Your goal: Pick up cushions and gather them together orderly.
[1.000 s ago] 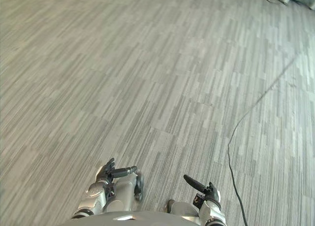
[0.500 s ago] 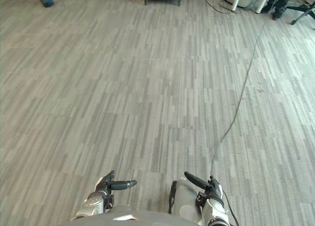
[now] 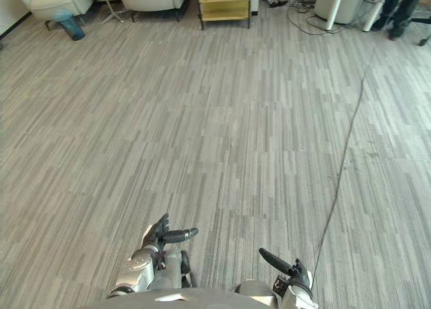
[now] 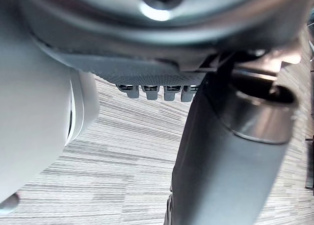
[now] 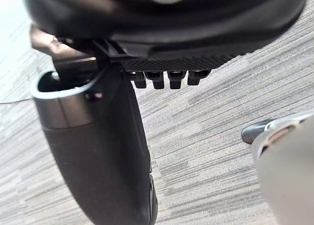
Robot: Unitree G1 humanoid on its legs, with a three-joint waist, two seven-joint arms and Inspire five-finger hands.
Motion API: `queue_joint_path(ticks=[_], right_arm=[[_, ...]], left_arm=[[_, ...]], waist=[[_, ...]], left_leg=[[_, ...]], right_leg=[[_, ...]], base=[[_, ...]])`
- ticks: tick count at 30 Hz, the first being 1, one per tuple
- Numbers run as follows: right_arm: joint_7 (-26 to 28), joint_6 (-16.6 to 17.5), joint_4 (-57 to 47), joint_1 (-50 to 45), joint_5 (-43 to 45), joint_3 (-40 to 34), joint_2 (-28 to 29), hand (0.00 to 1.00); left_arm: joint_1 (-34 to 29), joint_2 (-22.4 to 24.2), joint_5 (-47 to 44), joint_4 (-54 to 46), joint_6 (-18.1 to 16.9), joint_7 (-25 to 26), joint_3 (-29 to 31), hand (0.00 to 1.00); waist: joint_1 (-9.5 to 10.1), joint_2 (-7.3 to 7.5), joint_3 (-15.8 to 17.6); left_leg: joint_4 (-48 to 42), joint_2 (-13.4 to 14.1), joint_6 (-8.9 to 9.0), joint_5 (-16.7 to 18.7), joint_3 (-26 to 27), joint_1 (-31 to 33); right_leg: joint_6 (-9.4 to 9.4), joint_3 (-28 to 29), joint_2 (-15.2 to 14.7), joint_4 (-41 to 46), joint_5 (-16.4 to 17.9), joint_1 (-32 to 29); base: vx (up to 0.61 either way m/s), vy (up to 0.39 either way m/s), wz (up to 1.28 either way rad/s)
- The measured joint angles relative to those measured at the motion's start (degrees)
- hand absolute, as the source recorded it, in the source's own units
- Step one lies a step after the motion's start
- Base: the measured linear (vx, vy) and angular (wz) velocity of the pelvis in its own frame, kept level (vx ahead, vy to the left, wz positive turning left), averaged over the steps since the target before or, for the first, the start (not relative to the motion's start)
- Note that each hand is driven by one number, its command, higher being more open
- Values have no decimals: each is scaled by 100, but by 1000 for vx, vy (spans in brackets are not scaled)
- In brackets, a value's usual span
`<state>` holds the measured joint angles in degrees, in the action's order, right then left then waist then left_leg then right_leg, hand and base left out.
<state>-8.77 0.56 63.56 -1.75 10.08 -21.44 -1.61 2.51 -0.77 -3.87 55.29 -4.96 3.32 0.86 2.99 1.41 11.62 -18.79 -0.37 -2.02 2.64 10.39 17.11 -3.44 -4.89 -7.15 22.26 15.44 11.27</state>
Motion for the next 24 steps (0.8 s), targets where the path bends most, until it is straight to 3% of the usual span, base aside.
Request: queue_joint_path(ticks=[1, 2, 3, 4, 5, 7, 8, 9, 10, 11, 12, 14, 16, 17, 18, 20, 22, 24], right_arm=[[7, -4, 21, -41, -8, 2, 4, 100], [11, -5, 21, -44, -9, 4, 12, 100], [59, -6, 7, -90, 2, -2, 20, 100], [91, 1, -15, -87, -11, 15, -16, 100], [129, 5, -124, -93, -12, 17, -99, 100], [134, 32, -254, -108, -15, 19, -169, 100], [140, 84, -353, -116, -89, 21, -217, 100], [142, 86, -425, -149, -112, 22, -216, 100], [147, 83, -430, -172, -112, 32, -201, 100], [153, 77, -406, -258, -107, 42, -162, 100], [165, 54, -360, -233, -110, -9, -191, 100], [159, 81, -392, -200, -120, -22, -198, 100], [157, 68, -403, -214, -126, -118, -140, 100], [160, 56, -507, -313, -101, -147, -62, 100], [167, 61, -601, -368, -97, -141, -72, 100], [147, 65, -659, -392, -81, -135, -99, 100], [120, 71, -658, -420, 24, -42, -65, 100], [121, 69, -646, -430, 89, 5, -51, 100]], left_arm=[[3, -70, 4, 74, 57, -2, 1, 100], [3, -119, 6, 133, 70, 2, -2, 100], [5, -193, 5, 247, 122, 4, -52, 100], [-3, -253, 7, 334, 175, 11, -62, 100], [-11, -317, 4, 523, 220, 26, -65, 100], [-46, -335, 2, 551, 256, 36, -60, 100], [-78, -335, -1, 572, 259, 46, -51, 100], [-101, -334, 2, 570, 257, 48, -53, 100], [-113, -339, 2, 570, 257, 47, -58, 100], [-143, -354, 7, 582, 259, 44, -69, 100], [-170, -284, 13, 634, 265, 38, -76, 100], [-121, -252, 128, 619, 253, -27, -49, 100], [-126, -158, 218, 602, 247, -14, 45, 100], [-148, -45, 220, 487, 241, -18, 196, 100], [-158, 109, 220, 368, 250, -25, 357, 100], [-215, 228, 217, 119, 251, -88, 524, 100], [-266, 216, 212, -44, 205, -83, 520, 100], [-323, 228, 181, -178, 117, -82, 503, 100]], waist=[[-30, 98, -27], [-54, 136, -35], [-151, 193, -39], [-171, 192, -31], [-213, 65, 27], [-298, -85, 100], [-337, -210, 150], [-345, -238, 153], [-370, -207, 142], [-424, -125, 147], [-418, -297, 105], [-348, -252, 116], [-367, -288, 94], [-405, -290, 56], [-419, -352, 49], [-348, -473, 19], [-320, -410, 8], [-275, -386, 1]], left_leg=[[-53, -119, -27, 285, -15, -276], [-30, -156, -31, 397, -35, -414], [114, -224, -67, 621, -133, -826], [211, -225, -71, 750, -174, -1136], [601, -132, -50, 864, -272, -1878], [894, 59, -55, 877, -347, -2401], [979, 261, -55, 877, -375, -2678], [970, 368, -52, 879, -417, -2780], [973, 420, -13, 901, -509, -2869], [991, 424, 178, 1007, -625, -3044], [1025, 636, 218, 1038, -714, -3107], [1004, 540, 327, 927, -888, -3129], [587, 627, 542, 663, -824, -3203], [-757, 764, 698, 606, -894, -2733], [-2081, 958, 1033, 413, -964, -2104], [-4066, 1402, 1053, 440, -697, -1132], [-4341, 1522, 940, 639, -330, -814], [-3890, 1552, 739, 918, 101, -545]], right_leg=[[-437, 118, -123, 1261, -344, -421], [-563, 167, -179, 1842, -693, -628], [-633, 191, -304, 3032, -1507, -1111], [-370, 140, -379, 3697, -1152, -1464], [58, -143, -320, 4107, -429, -1962], [293, -421, -143, 3728, -32, -2325], [333, -612, 56, 2931, 127, -2706], [234, -602, 166, 2060, 53, -2953], [53, -485, 216, 1063, -204, -3089], [177, -380, 219, 95, -1408, -3039], [438, -491, 397, 112, -1251, -2897], [561, -397, 405, 468, -920, -2898], [741, -495, 472, 726, -489, -2576], [717, -613, 523, 528, -170, -2166], [724, -667, 631, 333, -117, -1932], [737, -691, 891, -162, -114, -1309], [748, -653, 921, -588, -111, -736], [702, -570, 894, -996, -140, -241]], base=[[477, 61, 14], [487, 47, 19], [725, 32, 12], [740, -10, 11], [740, -28, 4], [680, -114, 18], [597, -155, 38], [478, -196, 52], [771, -363, 75], [791, -380, 71], [759, -380, 47], [413, -222, 12], [443, -289, 32], [344, -255, 51], [319, -201, 45], [368, -144, -3], [361, -70, -13], [361, -24, -23]])
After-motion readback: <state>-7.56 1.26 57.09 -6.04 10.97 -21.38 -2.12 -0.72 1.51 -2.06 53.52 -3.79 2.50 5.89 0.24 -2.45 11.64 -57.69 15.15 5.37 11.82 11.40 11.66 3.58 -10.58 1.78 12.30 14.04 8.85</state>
